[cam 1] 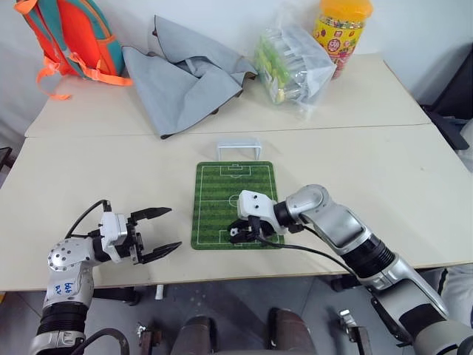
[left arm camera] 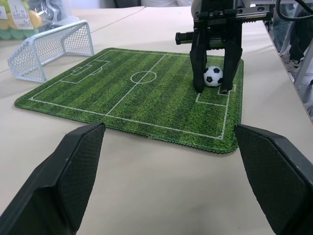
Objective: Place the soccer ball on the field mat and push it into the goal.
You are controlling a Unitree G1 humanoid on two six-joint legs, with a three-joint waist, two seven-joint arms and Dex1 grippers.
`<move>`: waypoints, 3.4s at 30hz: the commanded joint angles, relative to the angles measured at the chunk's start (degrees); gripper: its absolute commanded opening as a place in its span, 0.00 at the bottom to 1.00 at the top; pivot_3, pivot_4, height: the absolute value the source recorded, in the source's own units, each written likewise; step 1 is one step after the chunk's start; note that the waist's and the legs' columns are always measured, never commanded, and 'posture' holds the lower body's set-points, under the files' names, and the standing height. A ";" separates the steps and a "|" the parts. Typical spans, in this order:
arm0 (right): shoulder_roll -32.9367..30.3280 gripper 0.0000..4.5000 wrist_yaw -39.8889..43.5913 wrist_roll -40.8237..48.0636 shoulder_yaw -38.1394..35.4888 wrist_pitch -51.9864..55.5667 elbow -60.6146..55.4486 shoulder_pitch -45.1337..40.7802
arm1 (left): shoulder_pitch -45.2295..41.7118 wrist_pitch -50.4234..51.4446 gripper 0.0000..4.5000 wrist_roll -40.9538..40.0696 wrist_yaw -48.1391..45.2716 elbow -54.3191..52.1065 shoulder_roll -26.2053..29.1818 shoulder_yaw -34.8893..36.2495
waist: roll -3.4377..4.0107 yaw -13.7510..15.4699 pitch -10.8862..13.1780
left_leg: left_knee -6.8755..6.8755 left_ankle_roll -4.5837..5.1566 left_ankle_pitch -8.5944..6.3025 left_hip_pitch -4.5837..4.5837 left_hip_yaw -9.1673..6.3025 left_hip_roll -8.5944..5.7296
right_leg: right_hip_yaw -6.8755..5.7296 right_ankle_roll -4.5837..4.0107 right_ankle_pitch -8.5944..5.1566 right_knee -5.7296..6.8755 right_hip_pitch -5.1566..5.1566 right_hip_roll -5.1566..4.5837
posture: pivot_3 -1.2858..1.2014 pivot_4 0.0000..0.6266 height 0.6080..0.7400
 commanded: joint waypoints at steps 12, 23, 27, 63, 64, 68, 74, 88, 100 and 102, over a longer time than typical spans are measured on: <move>0.12 0.86 1.40 0.04 -1.35 0.14 -1.68 0.49 | -2.34 -1.46 1.00 -0.17 0.71 1.05 -0.01 0.67 | 0.00 0.01 0.00 | 0.01 -0.01 0.00 0.06 0.08 0.06 | 0.05 -0.02 0.01 0.02 0.00 0.04 | 0.52 0.24 1.00; -1.95 0.86 1.74 5.43 -7.26 8.60 -12.40 -4.12 | -4.46 -1.75 1.00 -0.10 -0.09 2.87 -0.43 -0.04 | 0.00 0.08 0.00 | 0.00 -0.08 -0.05 0.05 0.09 0.17 | 0.03 -0.03 0.01 -0.01 -0.03 0.15 | 0.52 0.24 1.00; -2.80 0.78 -0.62 6.11 -8.33 11.31 -16.69 -2.55 | -5.00 -1.63 1.00 -0.26 -0.91 3.30 -0.48 -0.23 | 0.00 0.10 0.00 | -0.01 -0.09 -0.08 0.04 0.11 0.18 | 0.02 -0.03 0.01 -0.04 -0.04 0.16 | 0.52 0.24 1.00; 1.02 0.01 -11.22 0.80 -8.31 2.56 0.28 -2.94 | -0.43 6.72 1.00 -4.28 -7.57 -3.94 4.17 2.99 | -0.01 0.03 0.00 | 0.02 -0.05 -0.20 0.07 0.30 0.27 | 0.10 -0.04 0.02 -0.03 -0.11 0.20 | 0.52 0.24 1.00; 0.99 0.01 -12.15 0.76 -9.69 2.46 1.34 -4.07 | -0.88 6.51 1.00 -4.17 -7.36 -3.48 4.17 3.06 | -0.01 0.07 0.00 | 0.03 -0.05 -0.20 0.06 0.30 0.27 | 0.10 -0.05 0.02 -0.03 -0.11 0.20 | 0.52 0.24 1.00; 2.22 0.01 -18.81 0.63 -17.01 1.22 5.05 -8.21 | -2.64 5.49 1.00 -3.36 -6.83 -1.35 3.90 2.62 | -0.01 -0.01 0.00 | -0.02 -0.06 -0.20 0.07 0.30 0.28 | 0.07 -0.05 0.02 -0.04 -0.15 0.21 | 0.52 0.24 1.00; -0.03 0.01 -18.96 2.28 -21.57 3.46 2.68 -7.17 | -5.65 3.96 1.00 -1.62 -4.63 1.90 2.80 1.94 | -0.01 -0.08 0.00 | -0.09 -0.07 -0.23 0.06 0.39 0.28 | 0.00 -0.05 0.02 -0.07 -0.21 0.20 | 0.52 0.24 1.00; -15.83 0.20 6.10 10.52 -31.51 -20.22 9.81 10.59 | -6.67 9.48 1.00 -1.33 10.86 3.59 3.49 7.68 | -0.07 0.06 0.04 | -0.09 -0.01 -0.27 0.08 0.47 0.29 | 0.03 -0.04 0.02 -0.16 -0.17 0.20 | 0.52 0.24 1.00; -21.34 0.99 17.35 12.36 -37.10 -30.13 29.49 10.51 | -1.43 12.48 1.00 -3.50 7.77 6.15 8.31 13.97 | -0.08 0.01 0.05 | 0.02 -0.01 -0.26 0.19 0.55 0.33 | 0.07 -0.06 0.03 -0.14 -0.07 0.19 | 0.52 0.24 1.00; -21.56 0.99 17.99 12.32 -37.13 -30.57 30.45 10.07 | -1.45 12.61 1.00 -3.38 7.42 6.83 8.75 14.25 | -0.08 0.08 0.05 | 0.01 -0.02 -0.27 0.20 0.53 0.35 | 0.06 -0.07 0.03 -0.13 -0.07 0.20 | 0.52 0.24 1.00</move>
